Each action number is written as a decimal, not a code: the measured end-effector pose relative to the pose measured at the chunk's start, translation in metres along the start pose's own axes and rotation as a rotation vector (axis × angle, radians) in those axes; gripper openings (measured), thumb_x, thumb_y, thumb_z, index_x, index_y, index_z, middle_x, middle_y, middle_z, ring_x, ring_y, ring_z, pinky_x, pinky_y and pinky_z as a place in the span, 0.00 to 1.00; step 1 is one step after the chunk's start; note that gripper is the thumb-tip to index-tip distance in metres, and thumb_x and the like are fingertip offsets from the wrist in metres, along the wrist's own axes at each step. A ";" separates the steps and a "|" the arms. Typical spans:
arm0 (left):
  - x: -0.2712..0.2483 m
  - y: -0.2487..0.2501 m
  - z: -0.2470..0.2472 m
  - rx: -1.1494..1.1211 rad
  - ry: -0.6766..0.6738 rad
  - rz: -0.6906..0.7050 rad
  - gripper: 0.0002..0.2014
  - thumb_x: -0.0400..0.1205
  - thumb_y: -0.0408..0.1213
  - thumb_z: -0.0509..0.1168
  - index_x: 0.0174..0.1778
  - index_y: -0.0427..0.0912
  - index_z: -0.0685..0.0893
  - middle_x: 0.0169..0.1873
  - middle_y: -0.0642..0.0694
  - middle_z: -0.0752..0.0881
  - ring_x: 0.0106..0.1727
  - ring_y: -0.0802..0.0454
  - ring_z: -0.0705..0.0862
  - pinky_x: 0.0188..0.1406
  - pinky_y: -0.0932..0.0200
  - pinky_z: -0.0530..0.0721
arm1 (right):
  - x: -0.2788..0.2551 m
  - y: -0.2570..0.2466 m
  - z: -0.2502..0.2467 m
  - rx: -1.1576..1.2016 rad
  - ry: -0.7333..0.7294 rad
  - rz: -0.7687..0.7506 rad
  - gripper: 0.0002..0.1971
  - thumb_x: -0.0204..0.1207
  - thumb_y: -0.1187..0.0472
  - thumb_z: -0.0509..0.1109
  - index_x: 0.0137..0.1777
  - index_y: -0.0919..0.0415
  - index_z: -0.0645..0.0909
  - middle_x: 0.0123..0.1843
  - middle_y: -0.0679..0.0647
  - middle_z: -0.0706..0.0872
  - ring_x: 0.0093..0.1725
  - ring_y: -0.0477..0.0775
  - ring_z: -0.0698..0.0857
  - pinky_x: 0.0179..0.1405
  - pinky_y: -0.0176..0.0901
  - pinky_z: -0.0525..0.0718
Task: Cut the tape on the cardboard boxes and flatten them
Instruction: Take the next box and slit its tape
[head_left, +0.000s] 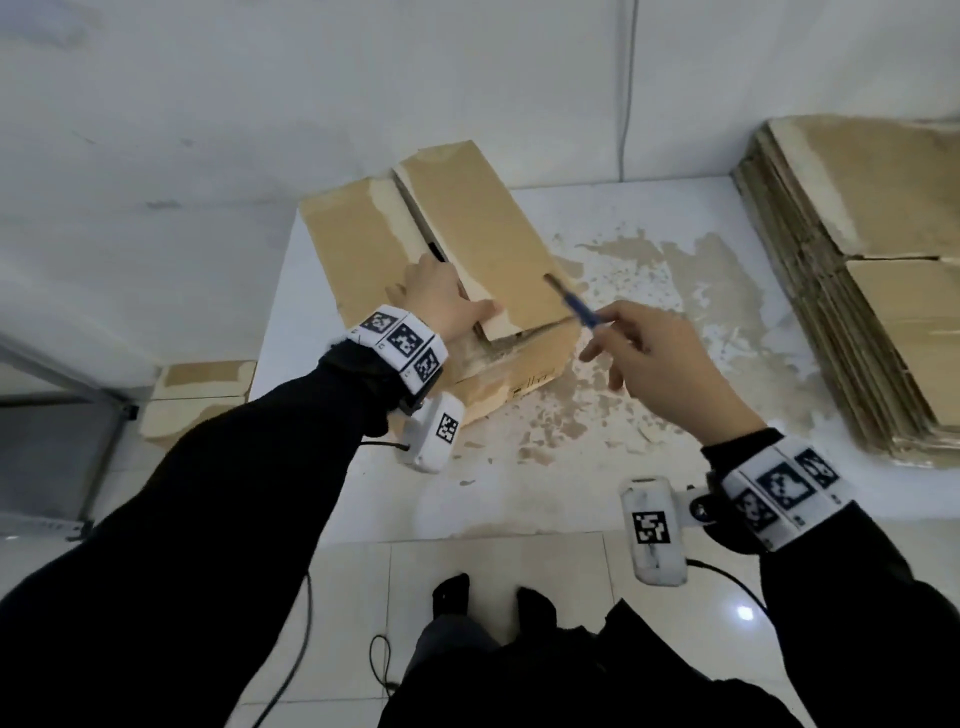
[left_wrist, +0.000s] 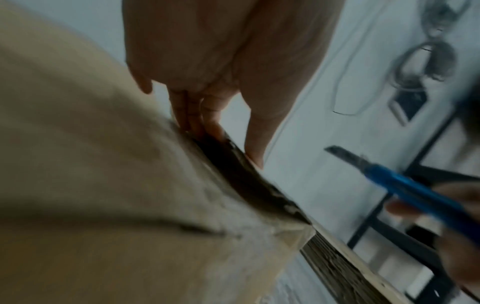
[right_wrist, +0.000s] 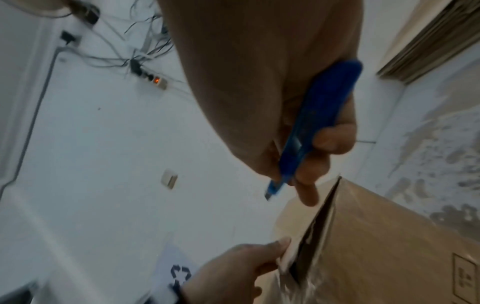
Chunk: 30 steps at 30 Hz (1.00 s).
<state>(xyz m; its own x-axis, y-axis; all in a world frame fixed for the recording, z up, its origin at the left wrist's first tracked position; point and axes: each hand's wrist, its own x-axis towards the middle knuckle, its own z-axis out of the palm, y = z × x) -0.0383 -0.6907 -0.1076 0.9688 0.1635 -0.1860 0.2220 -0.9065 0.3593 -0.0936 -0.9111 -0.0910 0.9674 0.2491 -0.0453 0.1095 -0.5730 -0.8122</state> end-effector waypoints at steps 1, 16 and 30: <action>-0.003 -0.001 -0.002 0.036 -0.004 0.034 0.21 0.75 0.57 0.70 0.35 0.40 0.78 0.52 0.42 0.76 0.56 0.44 0.74 0.58 0.49 0.73 | 0.006 0.003 -0.006 0.052 0.041 0.020 0.07 0.84 0.62 0.59 0.53 0.56 0.79 0.42 0.49 0.88 0.28 0.44 0.82 0.26 0.38 0.82; 0.021 -0.059 -0.071 0.667 -0.091 0.182 0.17 0.82 0.34 0.57 0.68 0.45 0.75 0.59 0.41 0.83 0.61 0.41 0.80 0.70 0.47 0.64 | 0.029 0.031 0.011 0.308 -0.043 0.346 0.11 0.87 0.61 0.51 0.43 0.57 0.69 0.51 0.57 0.81 0.45 0.56 0.85 0.33 0.54 0.88; -0.024 -0.050 0.028 0.173 0.237 0.578 0.23 0.80 0.55 0.54 0.56 0.40 0.80 0.52 0.42 0.79 0.55 0.42 0.76 0.62 0.46 0.70 | 0.033 0.022 0.000 -0.525 -0.032 -0.201 0.09 0.81 0.57 0.65 0.58 0.51 0.83 0.39 0.51 0.88 0.31 0.50 0.83 0.31 0.46 0.84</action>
<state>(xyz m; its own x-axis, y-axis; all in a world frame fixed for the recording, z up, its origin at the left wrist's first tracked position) -0.0758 -0.6608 -0.1465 0.9293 -0.3058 0.2071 -0.3441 -0.9206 0.1847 -0.0591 -0.9155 -0.1108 0.9092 0.4125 0.0562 0.3979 -0.8214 -0.4087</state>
